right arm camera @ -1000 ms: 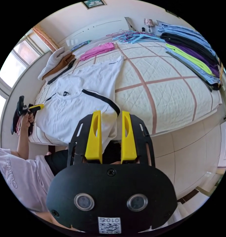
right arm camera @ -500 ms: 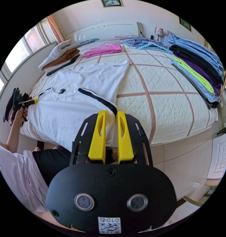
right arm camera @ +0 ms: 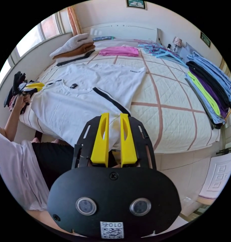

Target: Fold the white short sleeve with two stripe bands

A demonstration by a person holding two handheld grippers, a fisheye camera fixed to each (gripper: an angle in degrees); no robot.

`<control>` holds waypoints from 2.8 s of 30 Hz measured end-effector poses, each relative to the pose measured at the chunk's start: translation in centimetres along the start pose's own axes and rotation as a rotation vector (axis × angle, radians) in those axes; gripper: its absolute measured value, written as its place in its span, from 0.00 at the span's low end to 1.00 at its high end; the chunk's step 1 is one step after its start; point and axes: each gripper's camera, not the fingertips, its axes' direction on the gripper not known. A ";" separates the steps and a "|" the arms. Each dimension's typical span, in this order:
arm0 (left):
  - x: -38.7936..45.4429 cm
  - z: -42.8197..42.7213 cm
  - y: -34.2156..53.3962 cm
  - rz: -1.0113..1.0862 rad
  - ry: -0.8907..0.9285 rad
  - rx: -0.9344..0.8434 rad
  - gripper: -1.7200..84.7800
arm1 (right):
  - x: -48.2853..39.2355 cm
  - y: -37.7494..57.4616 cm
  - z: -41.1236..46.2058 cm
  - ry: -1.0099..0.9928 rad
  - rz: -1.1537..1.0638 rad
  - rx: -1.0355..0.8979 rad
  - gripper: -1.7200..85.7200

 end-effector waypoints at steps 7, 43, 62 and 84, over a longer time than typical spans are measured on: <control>-8.7 -4.9 -1.1 -0.287 -0.008 0.269 0.16 | 2.7 -6.8 -5.3 0.109 -0.007 0.164 0.12; -7.3 -13.3 4.2 0.297 0.330 0.622 0.02 | 9.4 1.1 -13.1 -0.115 -0.334 0.536 0.07; -5.1 -13.4 19.3 0.159 0.386 0.646 0.02 | 10.8 16.3 -1.3 -0.133 -0.104 0.371 0.07; 1.3 -11.5 23.3 0.122 0.407 0.498 0.02 | 9.0 20.3 3.9 -0.073 -0.076 0.174 0.07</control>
